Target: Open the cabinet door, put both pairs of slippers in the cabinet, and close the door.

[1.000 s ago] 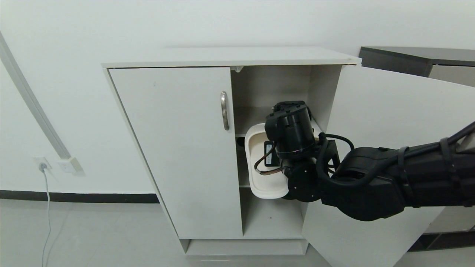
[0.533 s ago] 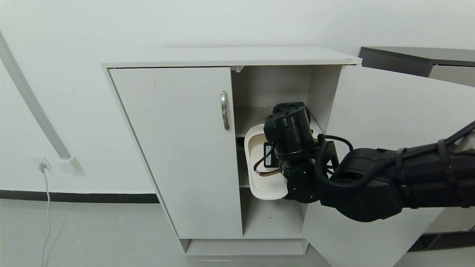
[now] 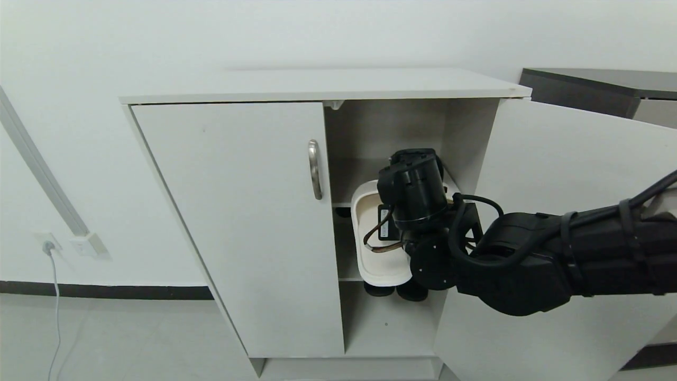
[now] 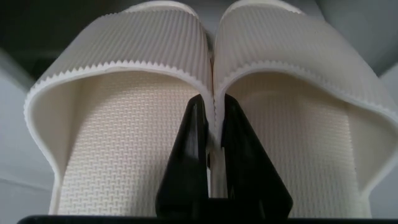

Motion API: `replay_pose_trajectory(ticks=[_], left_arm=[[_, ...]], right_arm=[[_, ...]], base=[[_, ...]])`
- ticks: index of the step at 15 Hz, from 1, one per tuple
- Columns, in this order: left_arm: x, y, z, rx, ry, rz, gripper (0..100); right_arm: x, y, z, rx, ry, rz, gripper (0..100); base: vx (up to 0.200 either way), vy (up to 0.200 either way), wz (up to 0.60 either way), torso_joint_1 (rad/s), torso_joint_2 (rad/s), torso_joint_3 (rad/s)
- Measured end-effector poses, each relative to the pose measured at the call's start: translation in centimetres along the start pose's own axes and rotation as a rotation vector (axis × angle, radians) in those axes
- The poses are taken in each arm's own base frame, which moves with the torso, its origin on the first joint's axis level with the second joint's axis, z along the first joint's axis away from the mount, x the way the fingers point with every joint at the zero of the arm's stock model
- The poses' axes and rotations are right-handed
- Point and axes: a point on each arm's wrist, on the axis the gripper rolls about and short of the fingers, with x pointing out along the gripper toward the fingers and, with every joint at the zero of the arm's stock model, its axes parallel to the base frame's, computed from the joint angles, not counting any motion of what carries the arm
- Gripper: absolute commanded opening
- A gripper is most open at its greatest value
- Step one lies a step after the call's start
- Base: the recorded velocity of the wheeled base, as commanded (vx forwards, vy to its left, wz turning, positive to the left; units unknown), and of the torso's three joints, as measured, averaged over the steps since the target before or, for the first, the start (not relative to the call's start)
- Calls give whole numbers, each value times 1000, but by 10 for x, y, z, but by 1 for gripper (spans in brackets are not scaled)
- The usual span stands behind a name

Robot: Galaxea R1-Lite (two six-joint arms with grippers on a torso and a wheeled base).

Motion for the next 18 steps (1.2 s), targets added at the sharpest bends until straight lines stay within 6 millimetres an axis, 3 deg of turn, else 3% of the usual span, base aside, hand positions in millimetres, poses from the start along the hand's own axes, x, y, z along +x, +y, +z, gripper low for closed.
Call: replay_pose_trajectory(ticks=[5,12,18], left_arm=[[0,0,0,0,0,0,0],[0,0,0,0,0,2,0],[0,0,0,1,0,2,0]], right_arm=[[0,-1,-5,-8,9,-2,0],[0,-3,-5,-5,10,5,0],[15,-4,-5,5,19,12,0]], base=[[200,0,0,4,1,1],[0,0,0,0,0,0],[0,0,0,0,0,0]])
